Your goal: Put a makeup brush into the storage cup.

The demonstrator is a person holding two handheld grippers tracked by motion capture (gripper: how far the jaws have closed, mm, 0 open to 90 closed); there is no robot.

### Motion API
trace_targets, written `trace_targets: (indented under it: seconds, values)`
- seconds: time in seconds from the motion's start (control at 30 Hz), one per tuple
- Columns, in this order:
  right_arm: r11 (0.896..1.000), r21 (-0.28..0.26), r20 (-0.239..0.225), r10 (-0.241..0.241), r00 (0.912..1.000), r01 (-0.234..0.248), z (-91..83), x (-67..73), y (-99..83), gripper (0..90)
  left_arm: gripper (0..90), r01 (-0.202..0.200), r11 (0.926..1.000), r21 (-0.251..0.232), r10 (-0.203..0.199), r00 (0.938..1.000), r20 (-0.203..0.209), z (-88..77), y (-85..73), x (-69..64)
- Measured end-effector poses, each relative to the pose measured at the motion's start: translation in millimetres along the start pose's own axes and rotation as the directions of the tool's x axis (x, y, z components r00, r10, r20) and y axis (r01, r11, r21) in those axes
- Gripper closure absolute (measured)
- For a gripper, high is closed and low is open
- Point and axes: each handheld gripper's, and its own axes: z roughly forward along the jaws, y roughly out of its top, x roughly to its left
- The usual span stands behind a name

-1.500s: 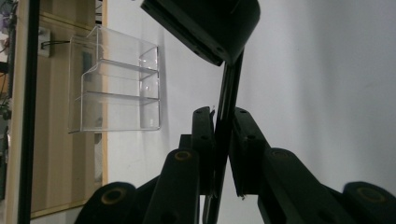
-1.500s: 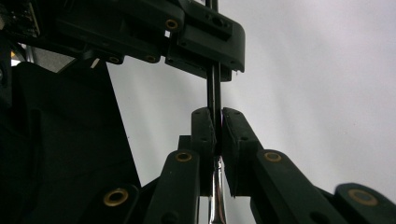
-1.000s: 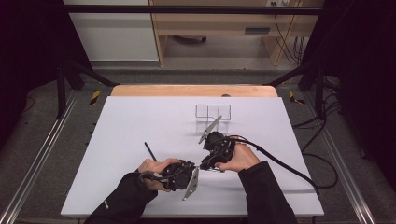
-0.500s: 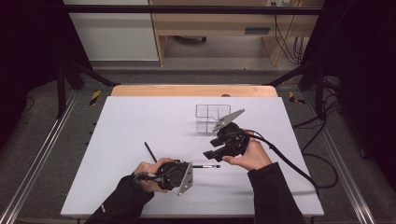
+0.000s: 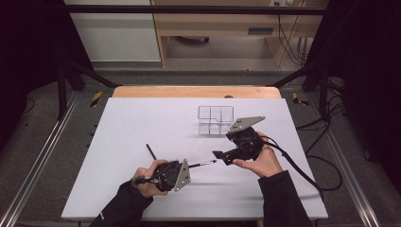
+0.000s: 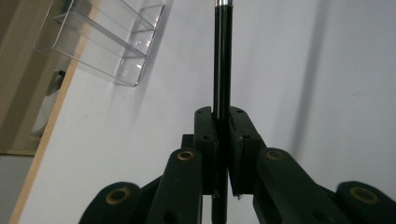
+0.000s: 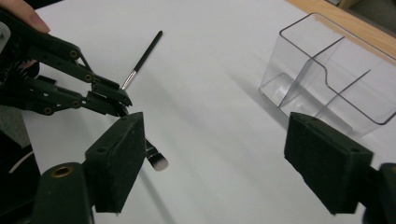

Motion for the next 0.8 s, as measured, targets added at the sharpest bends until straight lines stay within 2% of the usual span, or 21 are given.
trace_targets:
  seconds: [0.07,0.2,0.3,0.53,0.67,0.77,0.8]
  values:
    - [0.999,-0.032,0.017,0.021,0.9996,-0.021,-2.4,-0.6,-4.8,17.1,82.8,0.020,0.9998,0.003,-0.020,0.9998,-0.002,0.4,-1.1,1.0]
    - [0.998,-0.054,0.036,0.044,0.9984,-0.042,-4.2,-1.9,-10.5,15.0,82.8,0.073,0.9973,-0.002,-0.073,0.9973,-0.011,1.0,-3.5,3.3]
    - [0.996,-0.068,0.057,0.062,0.9964,-0.058,-4.3,-3.7,-16.8,13.2,82.8,0.096,0.9954,-0.005,-0.096,0.9953,-0.013,0.6,-4.9,4.2]
    - [0.984,-0.135,0.069,0.128,0.9893,-0.118,-2.8,-5.1,-34.8,9.1,82.8,0.168,0.9856,-0.021,-0.168,0.9858,-0.009,0.3,-9.5,6.0]
    - [0.975,-0.175,0.073,0.154,0.9853,-0.140,-0.6,-4.3,-43.2,8.0,82.8,0.227,0.9730,-0.041,-0.228,0.9738,-0.004,-1.1,-12.3,8.0]
    - [0.967,-0.194,0.063,0.178,0.9821,-0.162,1.1,-3.9,-48.7,7.9,82.8,0.280,0.9583,-0.056,-0.281,0.9598,-0.003,-2.5,-14.8,10.4]
    - [0.966,-0.196,0.056,0.183,0.9816,-0.168,2.2,-4.0,-50.2,7.9,82.8,0.303,0.9510,-0.064,-0.303,0.9531,0.008,-2.7,-15.9,11.6]
